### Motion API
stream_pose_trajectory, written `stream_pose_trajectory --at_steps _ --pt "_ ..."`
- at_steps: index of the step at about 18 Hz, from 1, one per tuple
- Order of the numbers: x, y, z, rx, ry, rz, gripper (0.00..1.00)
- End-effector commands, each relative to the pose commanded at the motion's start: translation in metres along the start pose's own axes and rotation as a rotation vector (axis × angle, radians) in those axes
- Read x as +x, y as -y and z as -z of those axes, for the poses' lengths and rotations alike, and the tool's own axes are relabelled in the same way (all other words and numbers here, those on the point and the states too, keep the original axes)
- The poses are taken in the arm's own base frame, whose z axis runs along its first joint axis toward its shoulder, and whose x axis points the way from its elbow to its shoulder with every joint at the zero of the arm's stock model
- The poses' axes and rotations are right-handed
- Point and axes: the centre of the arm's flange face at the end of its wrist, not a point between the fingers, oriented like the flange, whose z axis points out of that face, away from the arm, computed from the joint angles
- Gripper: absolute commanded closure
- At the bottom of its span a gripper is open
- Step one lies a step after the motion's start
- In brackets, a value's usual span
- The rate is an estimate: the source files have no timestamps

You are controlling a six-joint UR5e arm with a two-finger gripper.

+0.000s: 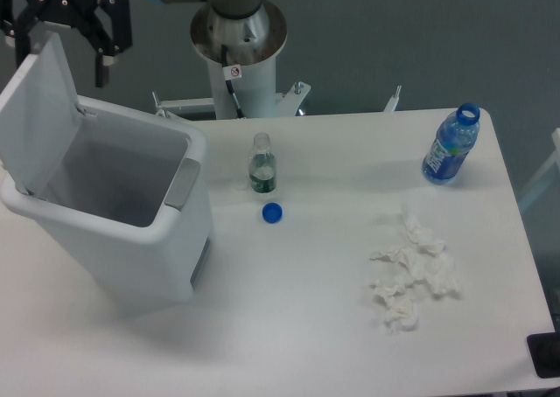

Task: Close the trash can
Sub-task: 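Push the lid forward and down with the gripper to shut it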

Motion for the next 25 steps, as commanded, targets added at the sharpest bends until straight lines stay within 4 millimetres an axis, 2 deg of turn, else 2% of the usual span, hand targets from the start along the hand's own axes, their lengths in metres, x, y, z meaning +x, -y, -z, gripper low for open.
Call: stream_pose_trajectory --at_steps 5,11,16,21,25 --pt "-0.010 -0.001 -0.001 -0.009 0.050 -0.016 0.00" --pt "-0.035 -0.002 -0.003 -0.032 0.133 -0.029 0.00" --pt "-0.044 -0.004 -0.031 -0.087 0.170 -0.040 0.00" --pt "-0.054 -0.001 -0.044 -0.101 0.173 -0.026 0.00" --pt "-0.071 -0.001 -0.057 -0.122 0.182 -0.003 0.00"
